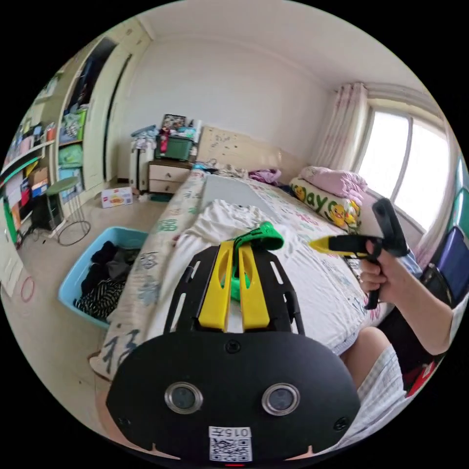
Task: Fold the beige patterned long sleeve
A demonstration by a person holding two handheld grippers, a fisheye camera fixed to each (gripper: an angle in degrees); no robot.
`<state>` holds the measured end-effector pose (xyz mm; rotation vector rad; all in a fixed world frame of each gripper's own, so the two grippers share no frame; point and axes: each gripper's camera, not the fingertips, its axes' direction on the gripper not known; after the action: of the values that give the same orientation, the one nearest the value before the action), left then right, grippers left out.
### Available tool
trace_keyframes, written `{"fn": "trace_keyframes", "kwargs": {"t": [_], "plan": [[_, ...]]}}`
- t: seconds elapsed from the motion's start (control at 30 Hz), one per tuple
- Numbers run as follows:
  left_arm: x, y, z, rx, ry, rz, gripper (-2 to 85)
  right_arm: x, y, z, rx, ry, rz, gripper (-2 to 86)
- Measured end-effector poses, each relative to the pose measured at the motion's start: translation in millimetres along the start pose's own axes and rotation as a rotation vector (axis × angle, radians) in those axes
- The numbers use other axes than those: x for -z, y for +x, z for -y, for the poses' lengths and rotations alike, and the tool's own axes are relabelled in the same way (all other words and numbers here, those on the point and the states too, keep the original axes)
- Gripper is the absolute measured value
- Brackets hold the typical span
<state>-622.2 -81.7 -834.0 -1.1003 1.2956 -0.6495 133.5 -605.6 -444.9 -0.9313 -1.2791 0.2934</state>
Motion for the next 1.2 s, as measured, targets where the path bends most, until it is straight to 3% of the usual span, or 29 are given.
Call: {"fn": "trace_keyframes", "kwargs": {"t": [0.07,0.2,0.3,0.47,0.6,0.67,0.73,0.8,0.83,0.9,1.0,1.1,1.2], "plan": [[20,-64,-12,0.126,0.008,0.052,-0.7,-26,-19,6,0.076,-0.066,-0.074,8.2],[26,-115,-37,0.219,-0.026,0.104,-0.8,-119,-76,20,0.287,-0.334,-0.242,13.3],[19,-117,-55,0.224,-0.046,0.089,-0.8,-171,-96,27,0.332,-0.482,-0.378,10.6],[-7,-110,-60,0.186,-0.082,0.015,-0.5,-176,-112,39,0.326,-0.494,-0.430,3.6],[-21,-117,-25,0.127,-0.073,-0.102,-0.4,-90,-99,61,0.210,-0.364,-0.422,1.9],[-27,-165,18,0.212,-0.036,-0.138,-0.4,-9,-77,72,0.106,-0.238,-0.528,1.9],[-30,-224,48,0.366,0.013,-0.154,-0.4,135,-32,71,-0.144,0.027,-0.747,2.3],[-33,-277,71,0.459,0.033,-0.024,-0.4,234,5,44,-0.394,0.192,-0.986,3.1],[-36,-305,79,0.518,-0.001,0.108,-0.2,279,27,20,-0.562,0.188,-1.164,3.8],[-38,-331,81,0.586,-0.048,0.237,-0.1,321,52,-23,-0.802,0.113,-1.295,4.8],[-36,-330,75,0.574,-0.025,0.284,-0.2,338,53,-75,-0.827,0.228,-1.141,5.4],[-66,-301,84,0.428,-0.104,0.312,-0.5,293,67,-74,-0.713,0.132,-1.041,4.7],[-124,-265,111,0.291,-0.178,0.195,-0.7,222,77,-41,-0.575,0.033,-0.929,4.1]]}}
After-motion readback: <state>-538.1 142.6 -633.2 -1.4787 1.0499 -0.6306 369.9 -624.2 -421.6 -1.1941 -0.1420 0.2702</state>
